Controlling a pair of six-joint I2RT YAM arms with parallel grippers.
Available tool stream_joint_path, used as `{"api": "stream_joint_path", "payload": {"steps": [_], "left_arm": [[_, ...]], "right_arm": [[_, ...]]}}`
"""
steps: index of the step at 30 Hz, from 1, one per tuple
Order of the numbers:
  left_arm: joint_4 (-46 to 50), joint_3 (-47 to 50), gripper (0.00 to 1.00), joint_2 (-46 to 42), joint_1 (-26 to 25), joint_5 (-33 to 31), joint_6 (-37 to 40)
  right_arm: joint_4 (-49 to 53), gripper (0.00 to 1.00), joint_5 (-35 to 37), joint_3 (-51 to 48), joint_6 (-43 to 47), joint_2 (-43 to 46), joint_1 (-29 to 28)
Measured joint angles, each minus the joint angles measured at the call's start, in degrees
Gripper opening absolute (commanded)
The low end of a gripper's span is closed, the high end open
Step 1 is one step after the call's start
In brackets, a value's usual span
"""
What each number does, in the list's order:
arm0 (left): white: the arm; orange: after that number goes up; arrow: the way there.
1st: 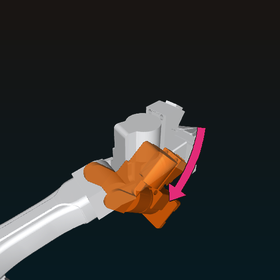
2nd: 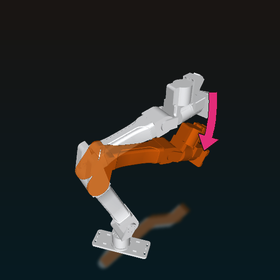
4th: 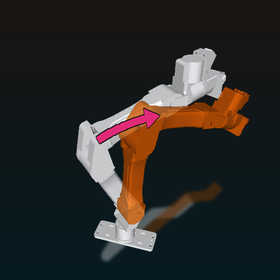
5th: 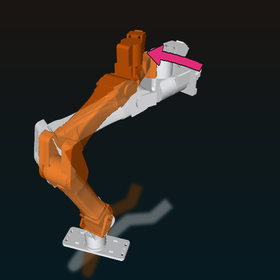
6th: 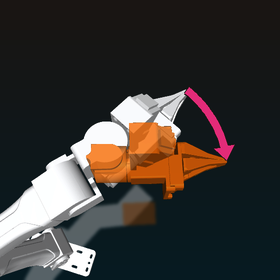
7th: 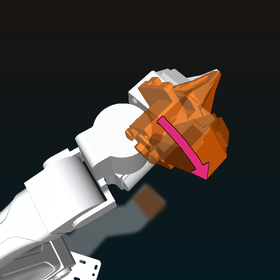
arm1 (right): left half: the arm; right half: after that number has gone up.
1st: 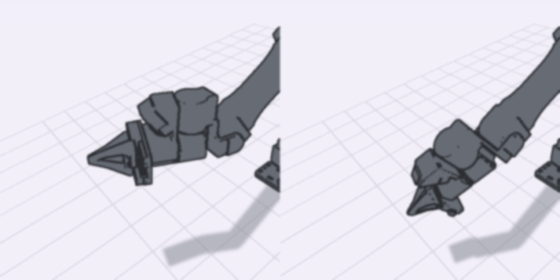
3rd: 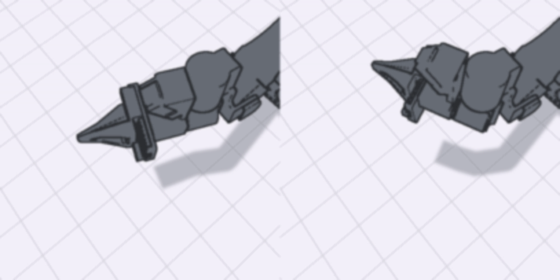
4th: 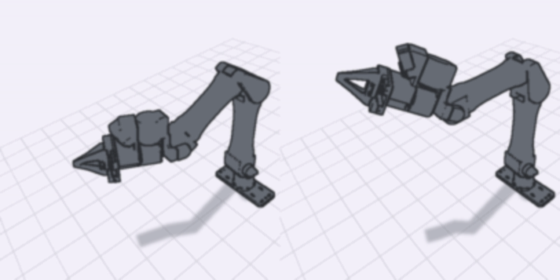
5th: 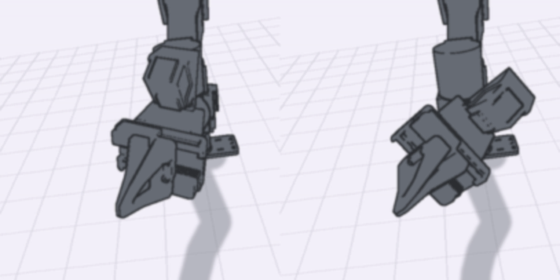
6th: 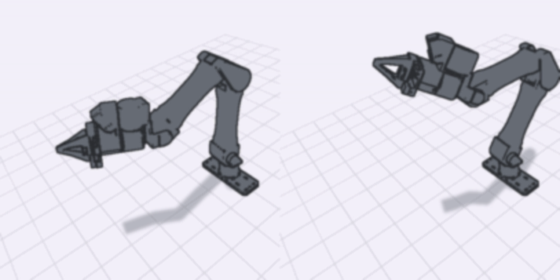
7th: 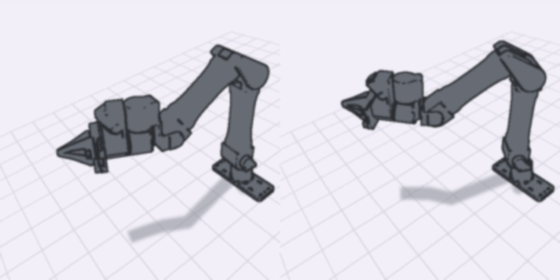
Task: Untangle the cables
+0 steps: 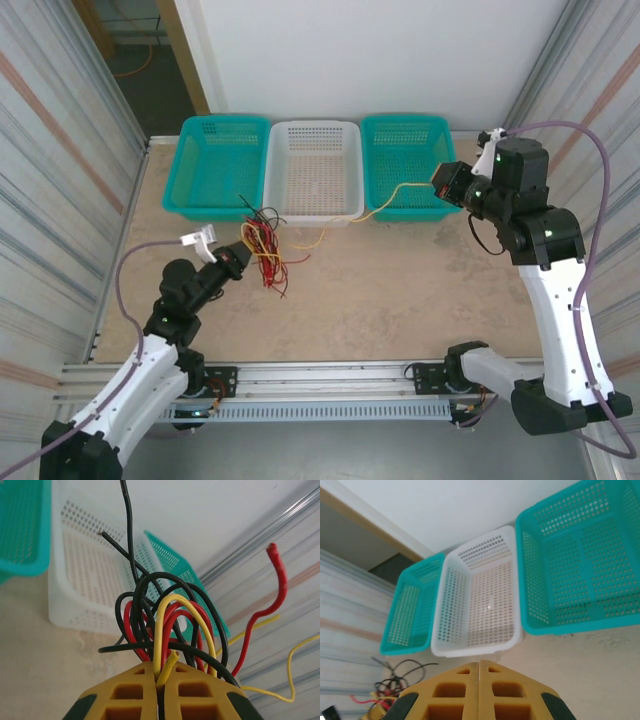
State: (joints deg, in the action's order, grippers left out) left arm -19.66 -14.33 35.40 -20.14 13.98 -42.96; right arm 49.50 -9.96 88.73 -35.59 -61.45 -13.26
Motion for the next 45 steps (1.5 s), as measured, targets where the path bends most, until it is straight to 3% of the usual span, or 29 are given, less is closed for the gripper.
{"api": "stream_joint_path", "payload": {"steps": [6,11,13,15,17,24,32,45], "left_arm": [[3.7,-0.2,0.00,4.5,-7.3,-6.1,0.0],[8.4,-1.5,0.46,9.3,-11.8,-11.7,-1.3],[10.4,-2.4,0.57,11.1,-11.9,-13.0,-2.7],[12.5,-3.3,0.75,11.8,-12.0,-14.2,-3.4],[15.3,-4.8,0.83,11.4,-12.4,-15.5,-4.1],[22.9,-11.5,0.83,6.8,-14.8,-20.0,-4.7],[26.1,-19.3,0.74,8.1,-18.3,-21.0,3.0],[14.0,-27.0,0.76,18.9,-21.6,-7.4,13.7]], "right_arm": [[-4.6,0.00,-0.4,-1.2,0.0,0.7,-8.9],[-8.0,0.00,1.0,-1.1,0.1,0.5,-17.4],[-8.5,0.00,1.5,-0.4,0.1,-0.1,-19.4],[-9.0,0.00,2.3,0.6,0.2,-1.1,-20.7],[-9.4,0.00,2.7,1.7,0.5,-2.0,-22.0],[-10.5,0.00,3.2,5.6,2.4,-4.0,-25.2],[-10.5,0.00,3.8,11.3,5.6,-5.1,-26.6],[-14.7,0.00,-0.3,19.7,9.1,-4.9,-26.9]]}}
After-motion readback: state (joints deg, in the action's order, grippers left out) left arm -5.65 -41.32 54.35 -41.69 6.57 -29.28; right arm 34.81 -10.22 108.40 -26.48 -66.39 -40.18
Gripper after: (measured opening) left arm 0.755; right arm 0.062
